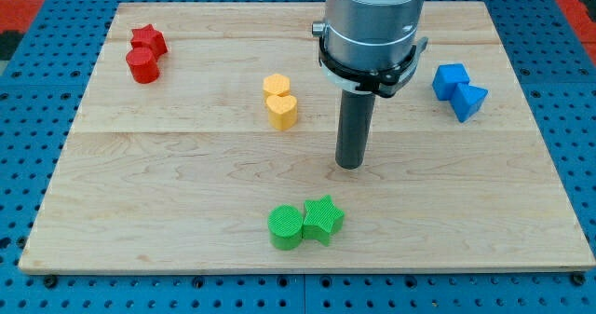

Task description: Push the blue triangle slightly left

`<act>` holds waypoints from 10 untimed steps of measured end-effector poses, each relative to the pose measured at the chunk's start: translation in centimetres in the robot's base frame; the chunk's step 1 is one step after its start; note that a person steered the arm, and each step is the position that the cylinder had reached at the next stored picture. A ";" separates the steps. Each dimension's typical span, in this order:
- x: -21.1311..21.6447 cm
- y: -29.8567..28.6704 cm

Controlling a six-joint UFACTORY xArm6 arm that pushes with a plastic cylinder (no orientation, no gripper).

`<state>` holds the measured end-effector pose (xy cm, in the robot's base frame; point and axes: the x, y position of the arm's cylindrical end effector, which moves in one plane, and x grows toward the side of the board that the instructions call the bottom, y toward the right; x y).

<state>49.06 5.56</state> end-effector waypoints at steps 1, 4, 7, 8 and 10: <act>-0.1 -0.4; -3.7 10.4; -10.5 22.7; -9.5 15.2; -10.3 17.0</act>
<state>38.72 22.56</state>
